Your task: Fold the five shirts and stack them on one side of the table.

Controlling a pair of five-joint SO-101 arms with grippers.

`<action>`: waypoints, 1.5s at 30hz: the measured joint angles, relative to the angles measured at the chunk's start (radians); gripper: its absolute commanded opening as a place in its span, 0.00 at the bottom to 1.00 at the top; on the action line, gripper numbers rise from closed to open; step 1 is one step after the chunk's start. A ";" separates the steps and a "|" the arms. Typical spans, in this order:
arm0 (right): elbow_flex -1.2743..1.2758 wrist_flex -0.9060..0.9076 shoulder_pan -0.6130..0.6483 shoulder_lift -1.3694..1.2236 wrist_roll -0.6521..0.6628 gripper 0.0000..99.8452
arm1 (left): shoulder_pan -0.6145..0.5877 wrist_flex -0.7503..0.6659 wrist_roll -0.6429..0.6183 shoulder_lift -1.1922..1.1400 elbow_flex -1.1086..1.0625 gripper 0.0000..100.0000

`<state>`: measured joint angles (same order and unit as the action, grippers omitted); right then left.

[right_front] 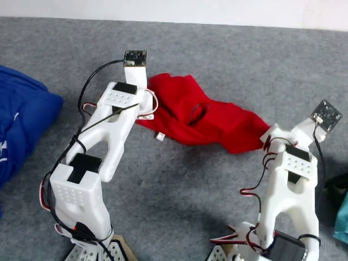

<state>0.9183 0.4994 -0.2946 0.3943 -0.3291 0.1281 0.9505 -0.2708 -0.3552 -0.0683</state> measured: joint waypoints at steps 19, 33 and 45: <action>-0.149 0.299 0.106 0.000 0.166 0.01 | -0.055 0.265 0.000 0.247 0.060 0.01; -0.351 0.626 0.110 0.000 0.164 0.01 | -0.041 0.431 0.002 0.571 -0.203 0.15; -0.206 0.445 0.117 0.000 0.150 0.01 | -0.038 0.180 0.000 0.571 -0.476 0.15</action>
<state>0.7127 0.9444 -0.1780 0.3943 -0.1788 0.0898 1.1301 -0.2708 0.2156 -0.5439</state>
